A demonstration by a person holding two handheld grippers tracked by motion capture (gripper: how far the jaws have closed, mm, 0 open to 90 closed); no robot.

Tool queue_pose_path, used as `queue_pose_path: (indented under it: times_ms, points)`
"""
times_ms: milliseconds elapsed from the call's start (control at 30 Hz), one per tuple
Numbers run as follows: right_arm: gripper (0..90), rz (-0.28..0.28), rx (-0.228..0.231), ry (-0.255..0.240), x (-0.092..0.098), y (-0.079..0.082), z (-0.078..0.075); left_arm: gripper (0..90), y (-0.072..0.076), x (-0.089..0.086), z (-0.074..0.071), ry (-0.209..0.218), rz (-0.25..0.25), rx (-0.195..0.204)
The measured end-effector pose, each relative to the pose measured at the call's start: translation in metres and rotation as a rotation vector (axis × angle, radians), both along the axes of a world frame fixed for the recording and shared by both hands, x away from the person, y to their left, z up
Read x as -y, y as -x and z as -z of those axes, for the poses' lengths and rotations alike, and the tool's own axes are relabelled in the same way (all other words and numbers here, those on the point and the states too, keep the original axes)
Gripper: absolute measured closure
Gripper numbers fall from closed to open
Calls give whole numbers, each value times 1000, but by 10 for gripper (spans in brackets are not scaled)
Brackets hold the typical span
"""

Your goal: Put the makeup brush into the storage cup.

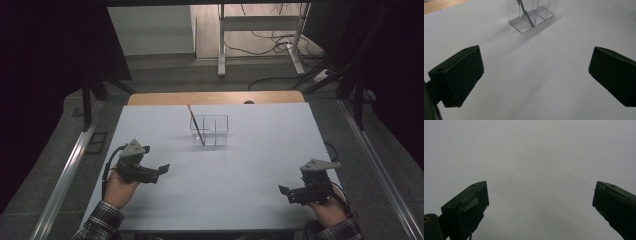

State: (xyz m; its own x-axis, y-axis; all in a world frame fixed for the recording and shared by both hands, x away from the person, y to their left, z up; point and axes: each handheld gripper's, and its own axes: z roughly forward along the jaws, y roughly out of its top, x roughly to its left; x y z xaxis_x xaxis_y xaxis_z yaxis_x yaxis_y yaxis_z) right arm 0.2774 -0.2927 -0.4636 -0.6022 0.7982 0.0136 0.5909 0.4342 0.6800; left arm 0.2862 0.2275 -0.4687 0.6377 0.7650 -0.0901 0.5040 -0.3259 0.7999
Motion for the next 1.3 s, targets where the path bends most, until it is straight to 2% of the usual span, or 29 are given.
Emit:
queue_pose_path:
  times_ms: [1300]
  points:
    - [3,-5,-7,5,-1,0,0,0,47,-38,6,15,-85,3]
